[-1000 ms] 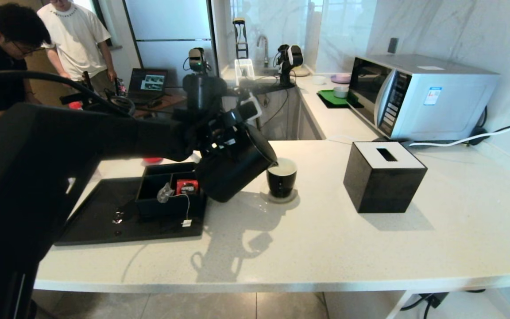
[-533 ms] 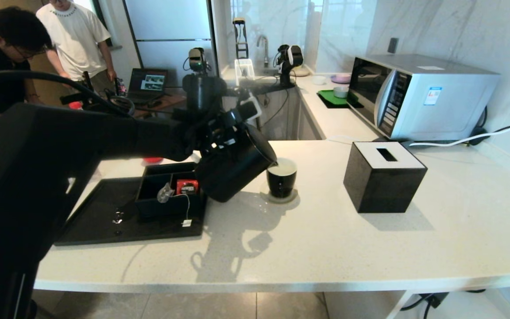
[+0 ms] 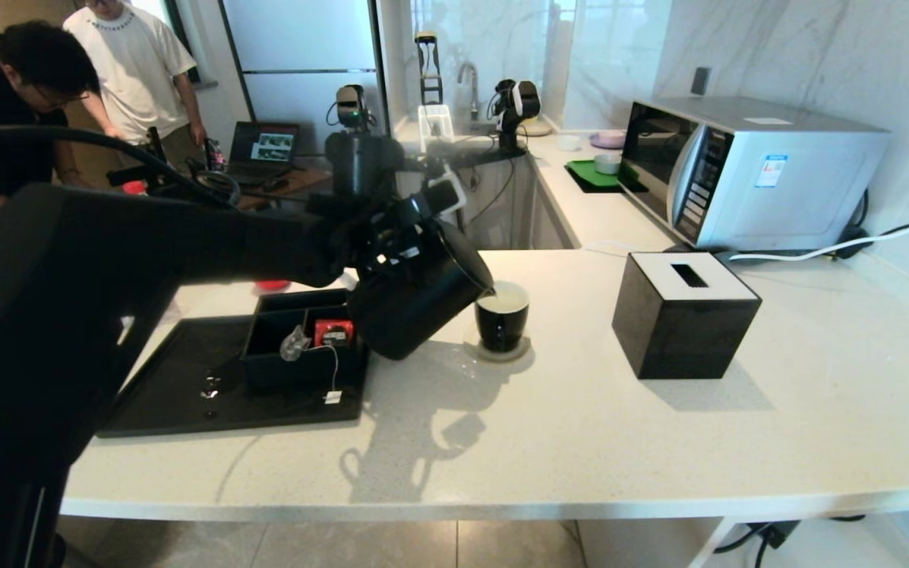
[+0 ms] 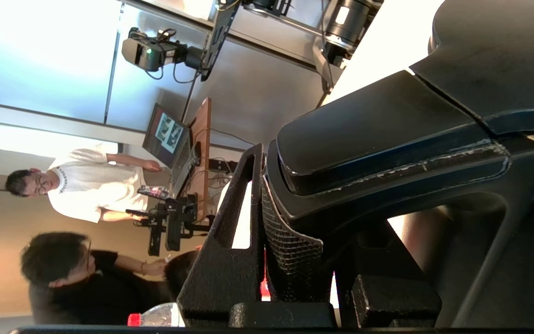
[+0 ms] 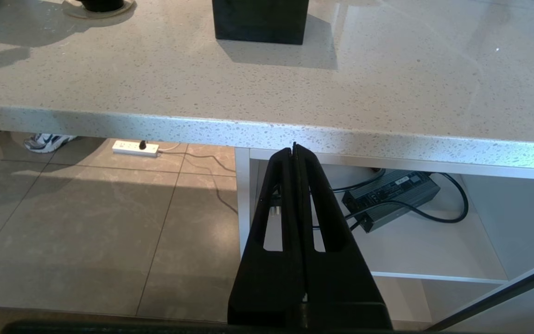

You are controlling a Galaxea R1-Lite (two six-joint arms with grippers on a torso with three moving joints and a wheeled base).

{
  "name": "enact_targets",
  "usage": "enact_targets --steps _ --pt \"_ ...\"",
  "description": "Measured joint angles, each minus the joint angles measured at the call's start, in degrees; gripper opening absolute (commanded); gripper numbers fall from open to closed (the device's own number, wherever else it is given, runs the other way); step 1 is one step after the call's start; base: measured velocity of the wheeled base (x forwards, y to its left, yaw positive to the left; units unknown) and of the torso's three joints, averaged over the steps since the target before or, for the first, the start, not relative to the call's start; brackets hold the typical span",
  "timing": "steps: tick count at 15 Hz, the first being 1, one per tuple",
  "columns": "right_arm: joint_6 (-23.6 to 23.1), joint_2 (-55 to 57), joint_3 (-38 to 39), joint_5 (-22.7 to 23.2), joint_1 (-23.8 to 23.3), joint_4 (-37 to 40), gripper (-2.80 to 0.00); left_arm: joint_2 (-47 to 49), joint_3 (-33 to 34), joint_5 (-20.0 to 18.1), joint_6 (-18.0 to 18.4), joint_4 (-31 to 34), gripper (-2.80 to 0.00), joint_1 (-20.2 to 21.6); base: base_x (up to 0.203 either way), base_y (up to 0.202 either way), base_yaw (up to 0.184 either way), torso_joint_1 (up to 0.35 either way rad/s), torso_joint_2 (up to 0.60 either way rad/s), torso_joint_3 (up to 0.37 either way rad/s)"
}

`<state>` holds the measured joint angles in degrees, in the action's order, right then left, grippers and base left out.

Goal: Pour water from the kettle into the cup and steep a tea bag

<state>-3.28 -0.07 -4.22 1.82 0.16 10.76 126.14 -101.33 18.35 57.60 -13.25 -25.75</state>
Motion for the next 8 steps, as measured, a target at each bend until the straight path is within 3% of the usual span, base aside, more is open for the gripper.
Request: enact_targets --steps 8 --pt "0.0 0.0 0.0 0.0 0.0 0.0 -2.8 0.0 0.0 0.0 -0.1 0.0 -2.8 -0.1 0.0 0.0 0.0 0.0 0.0 0.0"
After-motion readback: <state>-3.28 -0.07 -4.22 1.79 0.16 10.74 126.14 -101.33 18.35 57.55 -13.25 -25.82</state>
